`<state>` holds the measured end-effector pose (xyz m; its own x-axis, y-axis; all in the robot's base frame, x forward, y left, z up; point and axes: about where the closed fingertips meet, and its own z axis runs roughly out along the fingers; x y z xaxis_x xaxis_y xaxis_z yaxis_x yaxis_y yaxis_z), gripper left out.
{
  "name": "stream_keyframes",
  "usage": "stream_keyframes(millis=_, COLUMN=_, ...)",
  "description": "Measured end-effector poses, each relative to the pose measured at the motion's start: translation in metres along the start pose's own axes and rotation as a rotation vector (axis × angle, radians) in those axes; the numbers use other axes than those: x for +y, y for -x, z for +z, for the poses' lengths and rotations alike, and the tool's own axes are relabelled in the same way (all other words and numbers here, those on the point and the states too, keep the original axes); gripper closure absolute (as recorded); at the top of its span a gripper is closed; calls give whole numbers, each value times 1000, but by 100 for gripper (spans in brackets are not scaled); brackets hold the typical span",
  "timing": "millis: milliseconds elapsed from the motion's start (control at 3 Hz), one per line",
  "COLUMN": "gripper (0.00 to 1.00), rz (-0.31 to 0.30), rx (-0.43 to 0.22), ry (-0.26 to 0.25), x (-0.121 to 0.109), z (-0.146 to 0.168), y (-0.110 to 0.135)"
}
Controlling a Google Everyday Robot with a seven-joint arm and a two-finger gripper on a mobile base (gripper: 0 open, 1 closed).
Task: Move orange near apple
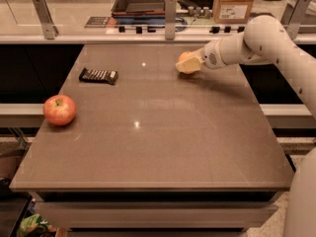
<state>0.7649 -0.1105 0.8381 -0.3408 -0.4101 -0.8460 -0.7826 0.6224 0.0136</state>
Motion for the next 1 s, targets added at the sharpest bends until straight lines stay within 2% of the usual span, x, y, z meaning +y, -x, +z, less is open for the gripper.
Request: stream_keyframes(millis=1000, gripper=100, rz=-1, rx=0, ry=0, x=0, z=0, y=0)
